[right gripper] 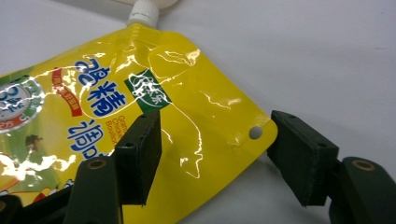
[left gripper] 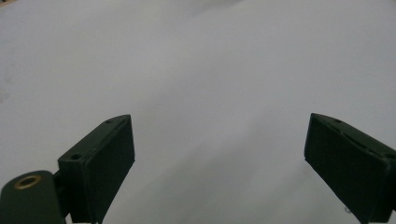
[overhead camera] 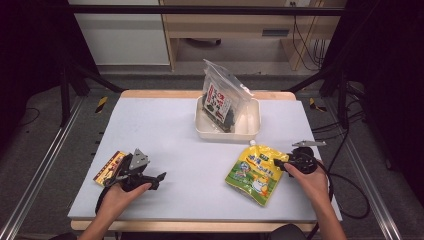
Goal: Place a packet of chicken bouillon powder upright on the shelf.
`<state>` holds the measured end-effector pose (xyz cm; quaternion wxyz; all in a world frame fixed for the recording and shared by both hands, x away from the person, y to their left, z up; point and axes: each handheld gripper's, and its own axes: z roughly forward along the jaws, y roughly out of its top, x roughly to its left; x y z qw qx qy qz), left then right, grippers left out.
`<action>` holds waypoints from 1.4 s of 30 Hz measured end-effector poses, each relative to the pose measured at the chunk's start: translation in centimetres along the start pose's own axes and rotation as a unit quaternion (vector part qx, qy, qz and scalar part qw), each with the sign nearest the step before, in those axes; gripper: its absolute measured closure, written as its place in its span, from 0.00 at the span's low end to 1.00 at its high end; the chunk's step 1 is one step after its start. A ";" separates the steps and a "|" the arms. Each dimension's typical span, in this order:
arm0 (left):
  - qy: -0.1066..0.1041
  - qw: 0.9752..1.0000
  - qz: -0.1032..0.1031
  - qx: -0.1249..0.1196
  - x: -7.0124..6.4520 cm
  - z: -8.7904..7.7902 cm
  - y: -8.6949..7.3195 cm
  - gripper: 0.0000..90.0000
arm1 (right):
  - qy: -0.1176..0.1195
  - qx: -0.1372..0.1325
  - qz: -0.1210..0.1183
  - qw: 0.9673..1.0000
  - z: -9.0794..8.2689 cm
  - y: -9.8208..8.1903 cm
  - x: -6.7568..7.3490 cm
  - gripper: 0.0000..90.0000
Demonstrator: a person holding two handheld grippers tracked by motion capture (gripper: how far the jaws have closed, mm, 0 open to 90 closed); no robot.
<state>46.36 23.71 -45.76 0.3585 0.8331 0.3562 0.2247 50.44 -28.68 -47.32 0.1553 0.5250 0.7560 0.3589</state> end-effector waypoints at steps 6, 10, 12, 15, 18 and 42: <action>0.000 1.000 0.002 0.000 0.0 0.0 0.0 0.09 | 0.001 -0.013 0.005 1.000 -0.7 0.4 0.7 0.46; 0.000 1.000 0.003 0.001 0.0 0.0 0.0 0.09 | 0.004 -0.025 0.003 1.000 -1.2 0.8 1.2 0.52; 0.001 1.000 0.003 0.000 0.0 0.0 0.0 0.09 | 0.004 -0.026 -0.001 1.000 -1.3 0.9 1.5 0.57; 0.000 1.000 0.004 0.001 0.0 0.1 0.0 0.09 | -0.007 -0.019 0.001 1.000 -1.2 0.9 1.6 0.67; 0.000 1.000 0.003 0.000 -0.1 0.1 0.0 0.09 | -0.045 0.000 0.003 0.999 -0.7 0.7 1.2 0.86; 0.001 1.000 0.001 -0.001 0.1 -0.1 0.0 0.09 | -0.015 -0.053 -0.054 0.997 -6.3 4.9 5.1 1.00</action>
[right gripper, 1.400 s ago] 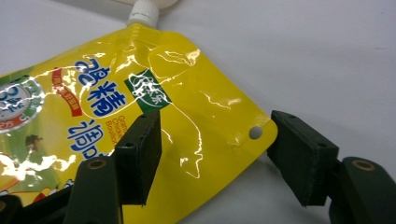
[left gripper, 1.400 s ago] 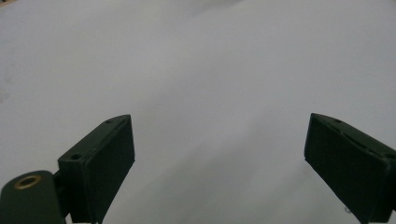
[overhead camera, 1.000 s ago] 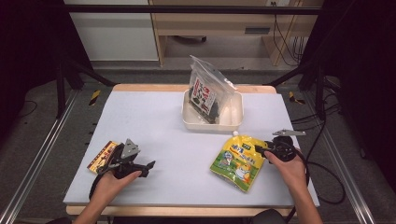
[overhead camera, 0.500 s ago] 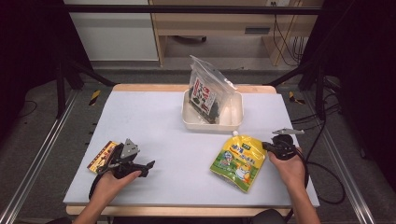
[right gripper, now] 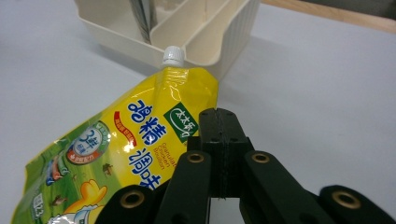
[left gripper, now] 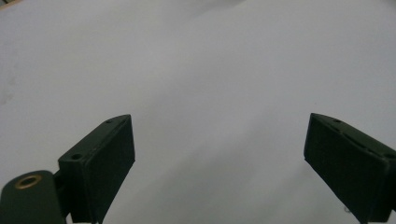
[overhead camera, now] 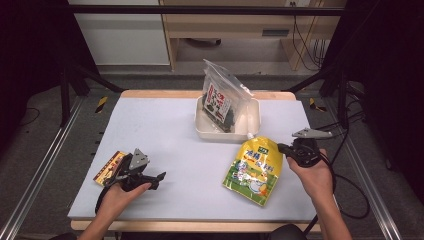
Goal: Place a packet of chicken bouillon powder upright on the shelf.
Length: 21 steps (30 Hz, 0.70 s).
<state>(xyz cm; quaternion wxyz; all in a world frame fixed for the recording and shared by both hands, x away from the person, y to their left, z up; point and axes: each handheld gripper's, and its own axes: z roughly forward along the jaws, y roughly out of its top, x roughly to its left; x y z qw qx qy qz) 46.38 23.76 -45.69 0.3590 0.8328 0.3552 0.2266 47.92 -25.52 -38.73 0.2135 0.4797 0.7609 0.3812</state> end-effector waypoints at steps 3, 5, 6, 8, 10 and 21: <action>0.002 1.000 -0.001 -0.002 0.0 -0.1 0.0 0.09 | 0.007 -0.007 -0.012 1.000 -0.5 1.0 0.8 1.00; 0.001 1.000 -0.001 -0.002 0.1 -0.1 0.0 0.09 | 0.009 -0.009 -0.015 1.000 -0.6 1.3 1.0 1.00; 0.002 1.000 -0.001 -0.002 0.1 -0.1 0.0 0.09 | 0.012 -0.012 -0.018 1.000 -0.7 1.6 1.2 1.00; 0.001 1.000 -0.001 -0.003 0.0 -0.1 0.0 0.09 | 0.016 -0.016 -0.027 0.999 -0.8 2.4 1.9 1.00; 0.001 1.000 -0.001 -0.003 0.1 -0.1 0.0 0.09 | 0.018 -0.017 -0.031 0.999 -0.8 2.8 2.2 1.00; 0.002 1.000 -0.002 -0.006 0.2 -0.2 0.1 0.10 | 0.039 -0.015 -0.091 0.995 0.2 6.7 4.8 1.00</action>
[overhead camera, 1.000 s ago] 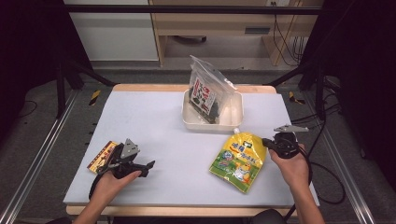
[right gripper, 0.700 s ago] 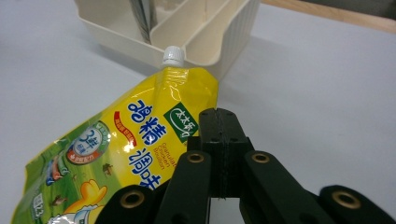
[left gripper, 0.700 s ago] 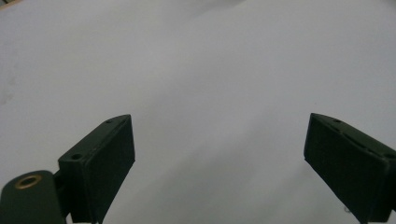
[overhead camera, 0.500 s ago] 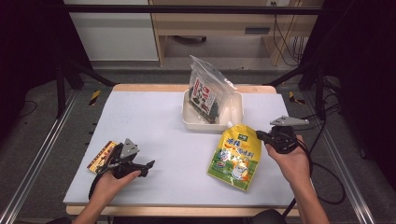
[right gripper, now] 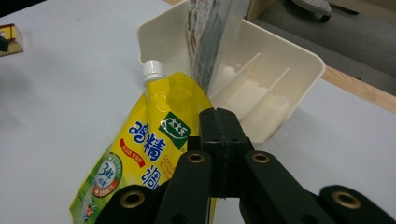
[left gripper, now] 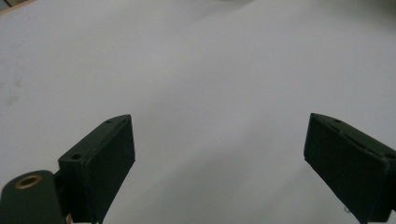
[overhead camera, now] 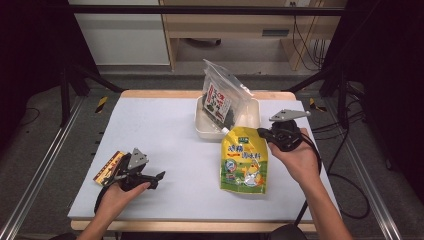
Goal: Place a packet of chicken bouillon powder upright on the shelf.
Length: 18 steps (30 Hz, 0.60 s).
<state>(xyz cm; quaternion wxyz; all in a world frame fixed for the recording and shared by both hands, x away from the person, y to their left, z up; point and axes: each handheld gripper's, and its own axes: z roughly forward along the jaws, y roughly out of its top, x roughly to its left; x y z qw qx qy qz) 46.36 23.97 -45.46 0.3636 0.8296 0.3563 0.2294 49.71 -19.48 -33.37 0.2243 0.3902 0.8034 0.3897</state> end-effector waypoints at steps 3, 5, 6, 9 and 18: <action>0.000 1.000 0.000 0.000 0.1 0.0 0.0 0.10 | 0.007 0.000 -0.011 1.000 0.3 0.8 0.5 1.00; 0.000 1.000 0.000 0.001 0.1 0.0 0.0 0.10 | 0.010 -0.001 -0.019 1.000 0.6 1.3 0.8 1.00; -0.001 1.000 0.000 0.001 0.1 0.0 0.0 0.10 | 0.010 -0.001 -0.019 1.000 0.6 1.3 0.8 1.00; -0.002 1.000 0.000 0.000 0.1 -0.1 0.1 0.10 | 0.013 0.001 -0.026 1.000 1.0 2.0 1.1 1.00; -0.015 1.000 0.004 -0.016 0.2 -1.2 1.3 0.11 | 0.025 0.001 -0.062 0.998 2.2 4.2 2.5 1.00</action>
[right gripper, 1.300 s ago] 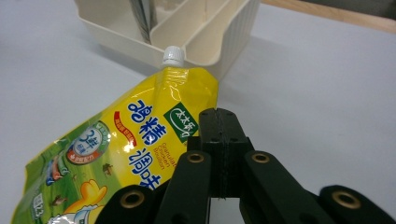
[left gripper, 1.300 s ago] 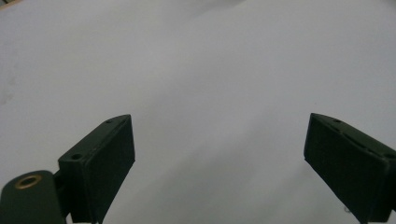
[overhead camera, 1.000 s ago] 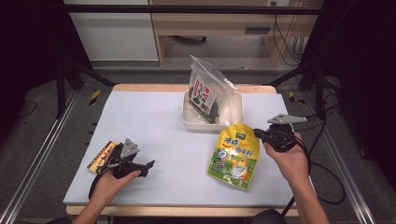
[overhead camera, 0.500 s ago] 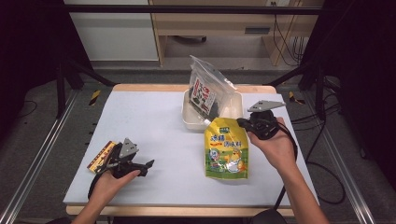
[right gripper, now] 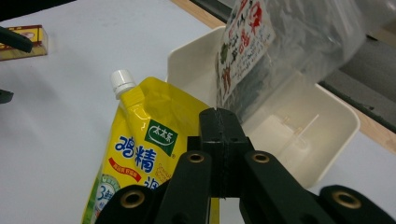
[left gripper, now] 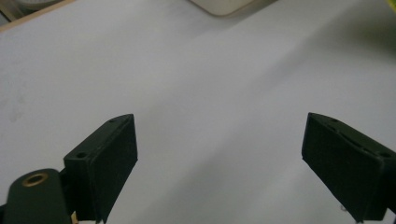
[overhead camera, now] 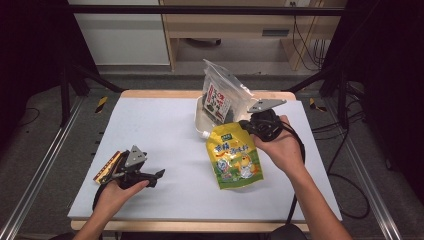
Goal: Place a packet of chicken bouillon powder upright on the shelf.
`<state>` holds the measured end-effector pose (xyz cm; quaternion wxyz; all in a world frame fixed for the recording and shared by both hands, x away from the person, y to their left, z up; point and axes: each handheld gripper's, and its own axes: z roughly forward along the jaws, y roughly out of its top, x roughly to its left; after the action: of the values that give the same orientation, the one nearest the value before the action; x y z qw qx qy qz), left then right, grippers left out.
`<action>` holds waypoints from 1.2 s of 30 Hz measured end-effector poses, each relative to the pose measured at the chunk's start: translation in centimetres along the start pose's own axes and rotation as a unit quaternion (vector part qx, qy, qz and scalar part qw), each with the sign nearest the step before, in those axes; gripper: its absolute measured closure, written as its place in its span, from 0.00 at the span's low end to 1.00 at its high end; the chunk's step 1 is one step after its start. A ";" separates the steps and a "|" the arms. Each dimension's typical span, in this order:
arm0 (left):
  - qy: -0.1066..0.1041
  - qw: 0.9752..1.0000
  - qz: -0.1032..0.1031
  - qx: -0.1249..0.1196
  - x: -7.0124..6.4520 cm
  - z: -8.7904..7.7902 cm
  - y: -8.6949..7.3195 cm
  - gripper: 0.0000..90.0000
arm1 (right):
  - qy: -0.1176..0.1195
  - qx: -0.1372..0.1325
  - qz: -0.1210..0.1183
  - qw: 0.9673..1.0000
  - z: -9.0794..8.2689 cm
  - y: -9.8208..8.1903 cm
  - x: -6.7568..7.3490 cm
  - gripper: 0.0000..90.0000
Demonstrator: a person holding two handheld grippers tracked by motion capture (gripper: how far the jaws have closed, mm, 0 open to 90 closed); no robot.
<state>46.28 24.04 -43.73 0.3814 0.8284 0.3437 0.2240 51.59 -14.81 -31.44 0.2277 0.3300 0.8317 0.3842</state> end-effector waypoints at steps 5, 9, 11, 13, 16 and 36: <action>-0.007 1.000 0.005 -0.004 -0.1 -0.6 0.8 0.12 | 0.005 -0.005 -0.012 1.000 0.6 1.2 0.7 1.00; -0.019 1.000 0.015 0.003 -0.4 -1.1 1.9 0.13 | 0.011 -0.011 -0.024 1.000 0.6 1.9 1.3 1.00; -0.025 0.999 0.021 0.006 -0.5 -1.2 2.3 0.13 | 0.013 -0.012 -0.027 0.999 0.6 2.0 1.5 1.00; -0.031 0.999 0.031 0.013 -0.5 -1.2 3.0 0.14 | 0.015 -0.015 -0.033 0.999 0.5 2.1 1.8 1.00; -0.050 0.998 0.039 0.016 -0.8 -1.2 4.4 0.14 | 0.019 -0.019 -0.040 0.999 0.2 2.1 2.1 1.00; -0.106 0.989 0.097 0.022 -2.7 0.9 10.4 0.19 | 0.059 -0.064 -0.061 0.994 -2.0 0.7 3.5 1.00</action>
<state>49.18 16.71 -36.40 0.3739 0.8852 0.2238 0.1629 48.18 -12.92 -30.09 0.2223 0.2404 0.8358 0.4407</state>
